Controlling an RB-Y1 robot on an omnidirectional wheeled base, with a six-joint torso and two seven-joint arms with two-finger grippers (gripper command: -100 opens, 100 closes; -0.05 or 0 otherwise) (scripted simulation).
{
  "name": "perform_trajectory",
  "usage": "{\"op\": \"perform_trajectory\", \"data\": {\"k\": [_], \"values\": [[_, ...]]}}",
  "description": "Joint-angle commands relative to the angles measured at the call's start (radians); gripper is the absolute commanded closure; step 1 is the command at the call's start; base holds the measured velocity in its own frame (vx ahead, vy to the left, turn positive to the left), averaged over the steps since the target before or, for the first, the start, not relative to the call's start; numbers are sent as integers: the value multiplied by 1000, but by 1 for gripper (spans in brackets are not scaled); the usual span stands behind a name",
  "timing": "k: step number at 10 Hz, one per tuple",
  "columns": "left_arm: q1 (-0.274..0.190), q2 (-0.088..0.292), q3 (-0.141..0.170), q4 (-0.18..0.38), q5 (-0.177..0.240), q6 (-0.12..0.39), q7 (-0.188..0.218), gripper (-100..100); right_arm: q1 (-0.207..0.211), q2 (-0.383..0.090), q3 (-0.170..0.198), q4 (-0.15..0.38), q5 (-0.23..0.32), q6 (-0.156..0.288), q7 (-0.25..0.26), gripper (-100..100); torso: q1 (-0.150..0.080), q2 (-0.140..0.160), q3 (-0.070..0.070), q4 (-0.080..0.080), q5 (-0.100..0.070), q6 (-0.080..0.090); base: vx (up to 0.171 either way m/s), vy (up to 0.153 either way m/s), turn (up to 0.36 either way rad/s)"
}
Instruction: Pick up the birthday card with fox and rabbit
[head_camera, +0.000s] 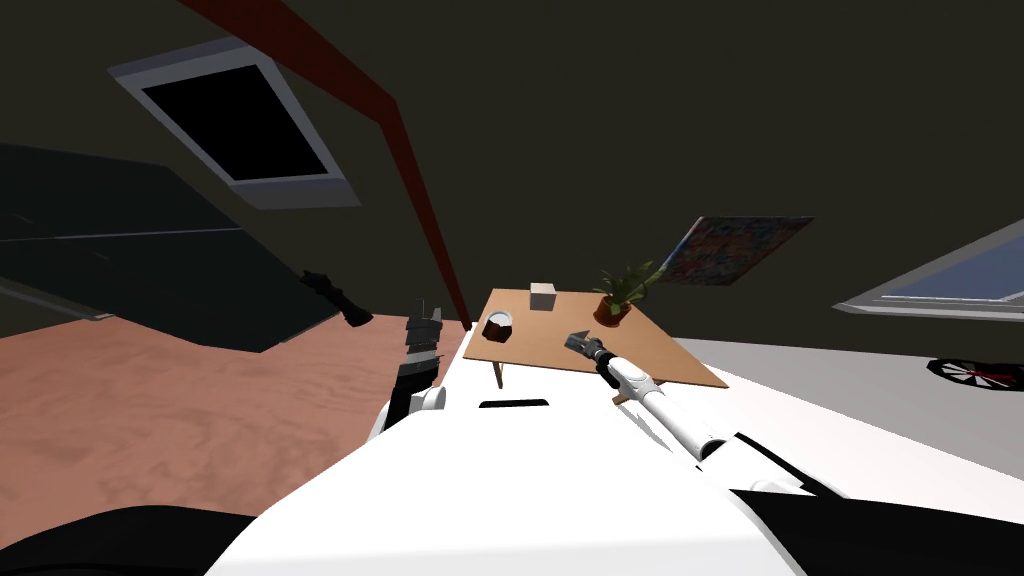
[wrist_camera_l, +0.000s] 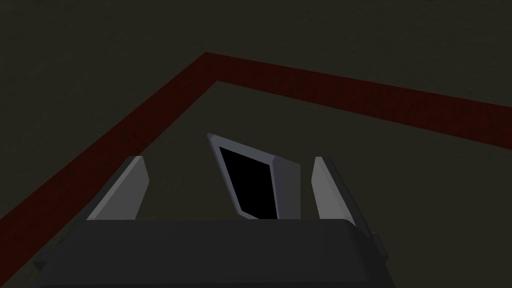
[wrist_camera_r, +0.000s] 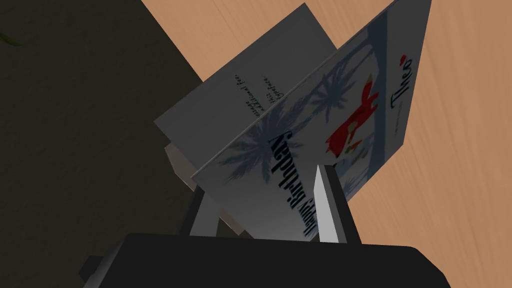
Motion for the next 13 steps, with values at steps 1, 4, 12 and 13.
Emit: {"op": "perform_trajectory", "data": {"k": [1,4,12,13], "values": [[0,0,0,0,0,0,0,0,0,0,0,0,0,0,0,100,0,0,0,0,0,0,0,0,0],[0,0,0,0,0,0,0,0,-65,24,-27,64,-11,-14,33,100,-1,2,1,1,0,-1,-70,-14,76],[0,0,0,0,0,0,0,0,-200,83,-96,273,-26,-52,110,100,0,6,4,3,1,1,-87,-19,61],[0,0,0,0,0,0,0,0,-234,98,-113,305,-29,-61,130,100,1,6,5,3,2,2,-87,-12,70]]}}
